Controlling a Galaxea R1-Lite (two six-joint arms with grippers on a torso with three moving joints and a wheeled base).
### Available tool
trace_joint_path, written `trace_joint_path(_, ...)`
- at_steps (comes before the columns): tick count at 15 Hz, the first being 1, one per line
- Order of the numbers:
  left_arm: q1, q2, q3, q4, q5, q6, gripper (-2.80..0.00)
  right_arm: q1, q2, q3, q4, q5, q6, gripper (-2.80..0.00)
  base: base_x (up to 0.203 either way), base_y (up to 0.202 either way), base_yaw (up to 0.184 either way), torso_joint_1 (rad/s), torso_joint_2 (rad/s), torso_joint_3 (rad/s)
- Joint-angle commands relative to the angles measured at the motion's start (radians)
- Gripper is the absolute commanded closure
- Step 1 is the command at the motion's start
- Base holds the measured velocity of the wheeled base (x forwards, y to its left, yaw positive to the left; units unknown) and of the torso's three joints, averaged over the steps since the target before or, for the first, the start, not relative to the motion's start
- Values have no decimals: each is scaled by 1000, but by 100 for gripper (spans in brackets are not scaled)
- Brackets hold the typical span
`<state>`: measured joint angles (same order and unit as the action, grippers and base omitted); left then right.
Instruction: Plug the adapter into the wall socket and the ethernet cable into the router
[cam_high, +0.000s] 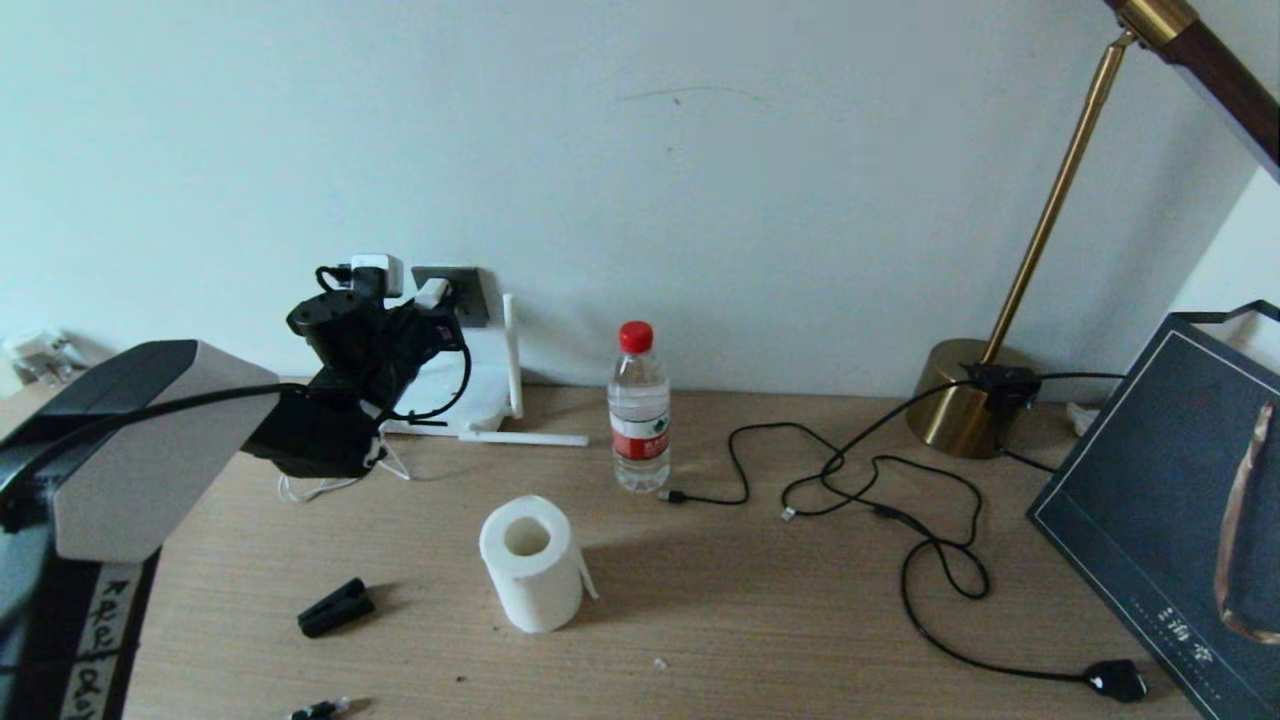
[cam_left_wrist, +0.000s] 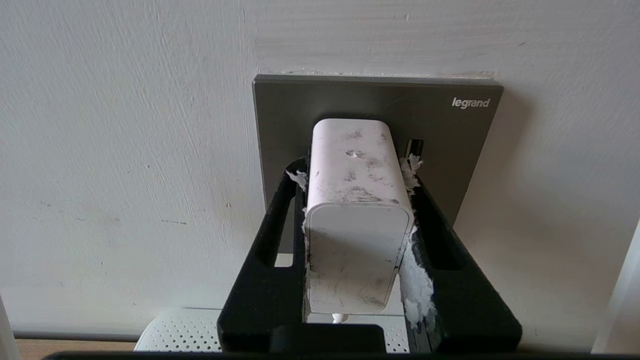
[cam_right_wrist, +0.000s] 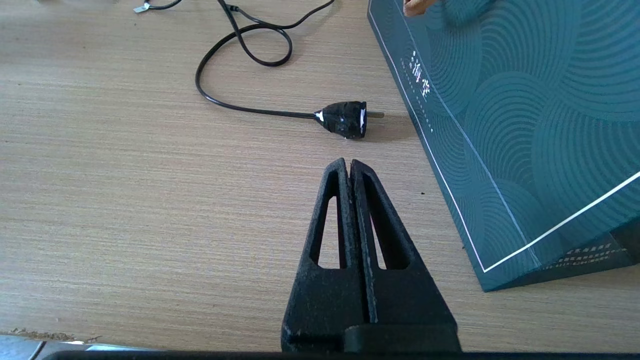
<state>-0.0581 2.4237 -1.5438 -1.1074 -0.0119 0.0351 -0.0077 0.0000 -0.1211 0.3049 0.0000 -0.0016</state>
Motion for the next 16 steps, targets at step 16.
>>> trace_joint_path(16, -9, 46, -24, 11, 43, 2, 0, 0, 0, 0, 2, 0, 0, 0, 0, 0, 0, 0, 0, 0)
